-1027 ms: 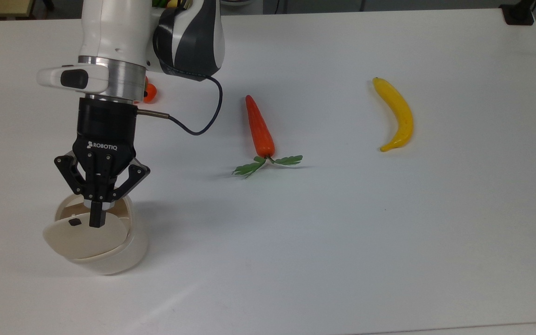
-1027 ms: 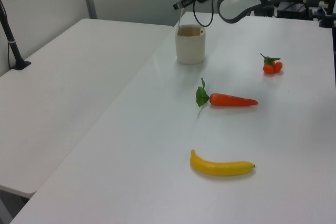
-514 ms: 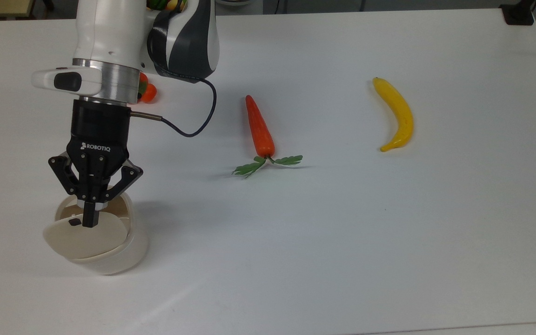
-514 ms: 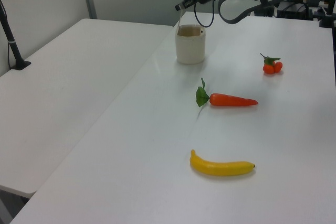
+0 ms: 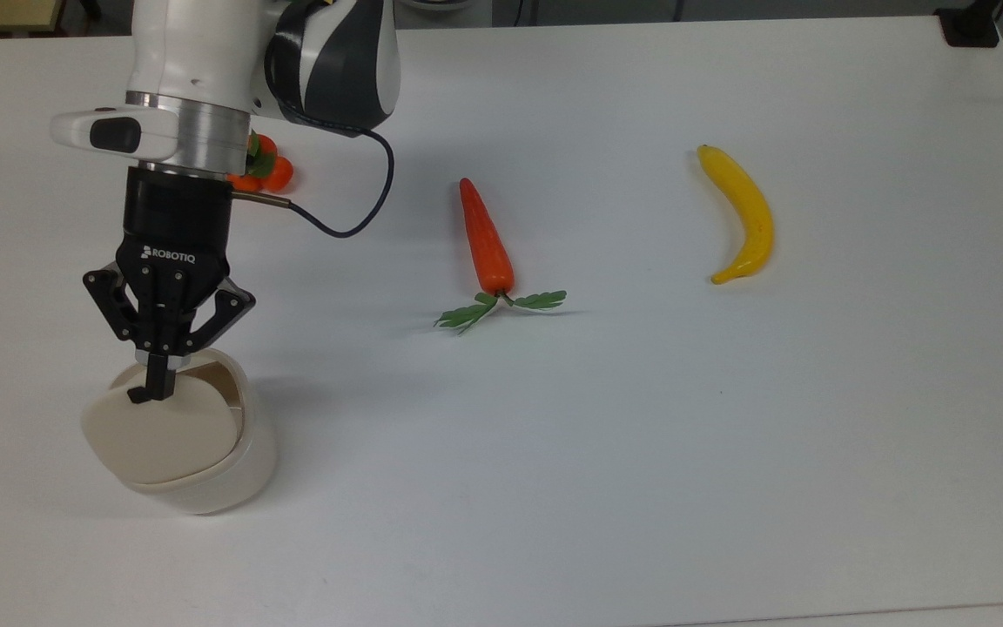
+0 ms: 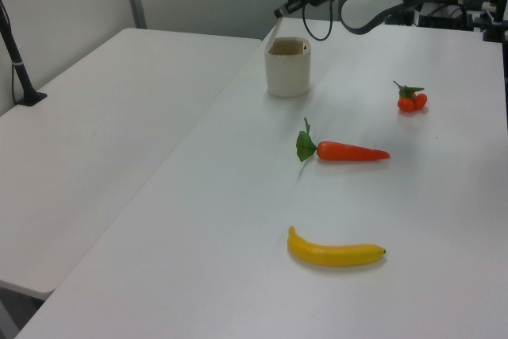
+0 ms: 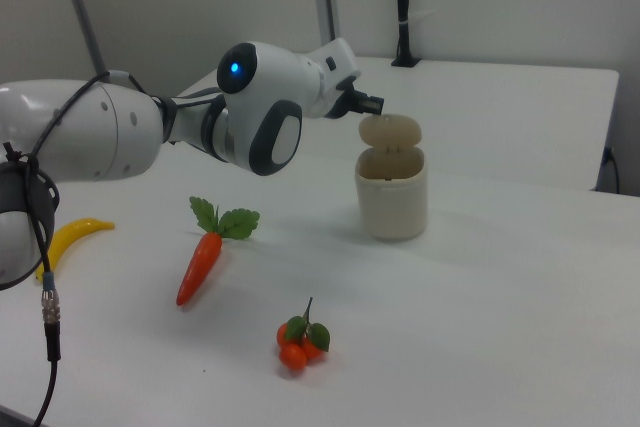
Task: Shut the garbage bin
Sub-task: 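Push the raised lid down toward the bin opening with the gripper, then press the lid flat onto the bin rim with the gripper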
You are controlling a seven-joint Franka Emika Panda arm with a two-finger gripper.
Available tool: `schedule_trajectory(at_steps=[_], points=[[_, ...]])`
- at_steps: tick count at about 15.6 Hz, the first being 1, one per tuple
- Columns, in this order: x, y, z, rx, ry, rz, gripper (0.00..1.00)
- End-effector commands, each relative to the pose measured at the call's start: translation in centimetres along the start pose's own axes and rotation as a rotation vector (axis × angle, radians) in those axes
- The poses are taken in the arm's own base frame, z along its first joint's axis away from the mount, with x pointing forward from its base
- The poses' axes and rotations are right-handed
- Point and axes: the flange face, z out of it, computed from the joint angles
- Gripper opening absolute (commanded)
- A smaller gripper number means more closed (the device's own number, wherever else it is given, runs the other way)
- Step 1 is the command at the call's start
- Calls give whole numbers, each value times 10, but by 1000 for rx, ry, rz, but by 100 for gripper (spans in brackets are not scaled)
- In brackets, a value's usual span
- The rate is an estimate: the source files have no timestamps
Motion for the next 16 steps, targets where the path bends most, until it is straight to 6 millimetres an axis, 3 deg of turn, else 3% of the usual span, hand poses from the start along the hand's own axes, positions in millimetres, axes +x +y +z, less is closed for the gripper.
schedule_trajectory(at_steps=[1,6,16], points=[[-15,13,-15,-16,-31,-8,0],[-45,17,-28,-19,-99,-2,0],[-69,29,-8,-34,-140,-2,0]])
